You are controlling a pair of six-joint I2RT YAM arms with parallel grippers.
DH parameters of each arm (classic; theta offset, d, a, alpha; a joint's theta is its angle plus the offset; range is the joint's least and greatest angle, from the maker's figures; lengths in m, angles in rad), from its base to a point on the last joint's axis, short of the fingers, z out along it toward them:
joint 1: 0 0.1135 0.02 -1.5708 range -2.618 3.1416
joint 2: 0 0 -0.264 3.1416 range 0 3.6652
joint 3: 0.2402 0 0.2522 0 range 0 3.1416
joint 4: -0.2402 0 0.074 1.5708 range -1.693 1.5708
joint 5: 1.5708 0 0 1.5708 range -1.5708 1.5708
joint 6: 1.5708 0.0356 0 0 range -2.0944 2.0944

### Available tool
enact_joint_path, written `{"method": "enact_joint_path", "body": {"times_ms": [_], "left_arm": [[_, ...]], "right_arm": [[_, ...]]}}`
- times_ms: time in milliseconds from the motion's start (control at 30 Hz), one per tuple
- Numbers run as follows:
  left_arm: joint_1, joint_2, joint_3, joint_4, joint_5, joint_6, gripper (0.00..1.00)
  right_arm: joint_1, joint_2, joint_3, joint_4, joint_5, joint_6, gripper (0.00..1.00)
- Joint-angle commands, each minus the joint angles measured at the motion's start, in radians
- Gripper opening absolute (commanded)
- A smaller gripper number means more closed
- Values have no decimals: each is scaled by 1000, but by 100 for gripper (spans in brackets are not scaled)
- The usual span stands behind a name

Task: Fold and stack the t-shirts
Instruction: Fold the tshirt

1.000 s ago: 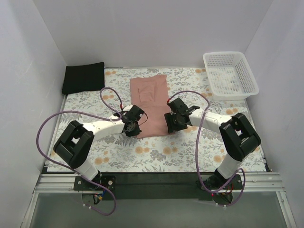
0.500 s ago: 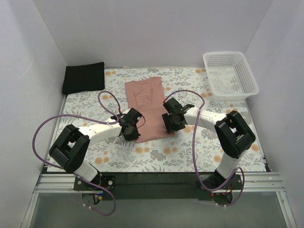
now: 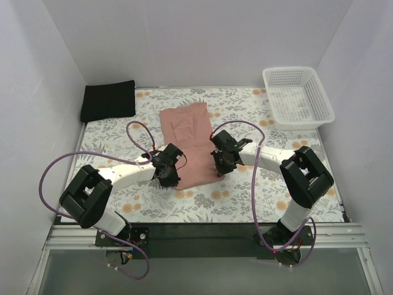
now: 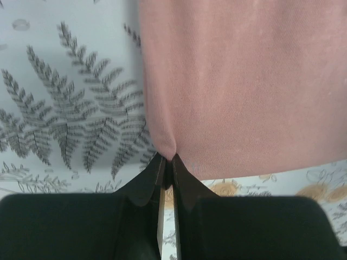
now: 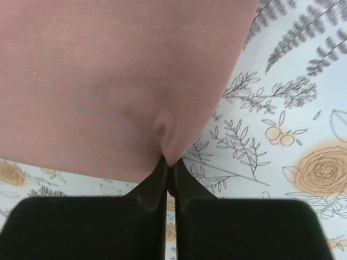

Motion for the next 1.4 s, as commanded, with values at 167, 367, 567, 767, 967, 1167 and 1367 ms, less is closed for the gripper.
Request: {"method": "enact_joint_path", "body": {"times_ms": [167,367,567,767,967,1167,1367], "left_arm": [[-265,-212,-88,-329,116,-210,0],[-480,-338,-56,-461,256,-359,0],[-439,-304,170,-545,140,-232,0],[-225,-287,271,-476,132,-42,0],[-122,-266,359,-435,133,56,0],[-36,-229,432,-418,100,130,0],[90,-177,455,-354,150,213,0]], "right_arm": [[60,-191,-264,-432,-153,-24,1],[68,-438,-218,-697,-156,-40,1],[51,-353,107,-758,-57,-79,1],[27,-206,382,-759,-4,-150,1],[-12,-112,548,-764,-4,-213,1],[-62,-21,693,-762,-24,-245,1],[-107,81,824,-761,-42,-274,1]]}}
